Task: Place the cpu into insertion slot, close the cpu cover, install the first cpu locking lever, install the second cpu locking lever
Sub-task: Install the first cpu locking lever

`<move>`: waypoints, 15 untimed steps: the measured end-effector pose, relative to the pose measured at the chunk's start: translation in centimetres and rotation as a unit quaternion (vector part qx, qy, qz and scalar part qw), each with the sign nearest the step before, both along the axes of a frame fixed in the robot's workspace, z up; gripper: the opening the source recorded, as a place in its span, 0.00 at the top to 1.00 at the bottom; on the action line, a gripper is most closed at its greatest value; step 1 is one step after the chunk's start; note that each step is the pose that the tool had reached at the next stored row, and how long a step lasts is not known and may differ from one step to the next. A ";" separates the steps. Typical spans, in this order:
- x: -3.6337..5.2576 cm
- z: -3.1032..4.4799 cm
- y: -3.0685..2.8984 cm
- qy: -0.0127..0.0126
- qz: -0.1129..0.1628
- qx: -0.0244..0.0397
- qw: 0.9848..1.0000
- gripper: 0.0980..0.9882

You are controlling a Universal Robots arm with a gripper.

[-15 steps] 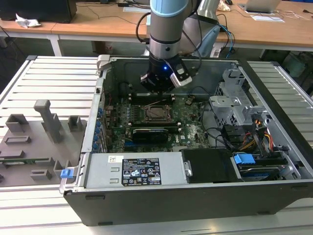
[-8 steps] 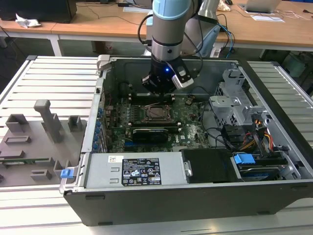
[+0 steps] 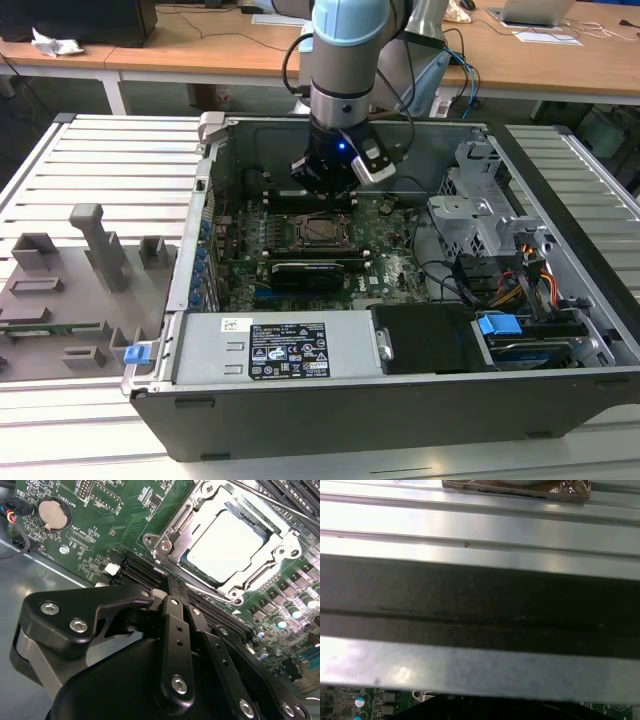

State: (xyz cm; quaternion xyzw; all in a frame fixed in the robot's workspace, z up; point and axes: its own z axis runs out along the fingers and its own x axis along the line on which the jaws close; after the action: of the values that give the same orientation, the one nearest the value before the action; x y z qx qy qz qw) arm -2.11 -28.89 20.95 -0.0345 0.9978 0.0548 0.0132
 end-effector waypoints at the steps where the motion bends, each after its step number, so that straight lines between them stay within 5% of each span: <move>1: 0.01 -0.06 0.00 0.000 0.000 0.000 1.000 0.99; 15: 0.15 -0.58 -0.01 0.000 0.000 -0.004 1.000 0.99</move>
State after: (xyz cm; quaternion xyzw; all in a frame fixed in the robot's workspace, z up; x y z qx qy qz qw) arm -1.96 -28.90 20.37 -0.0345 0.9981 0.0503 0.0129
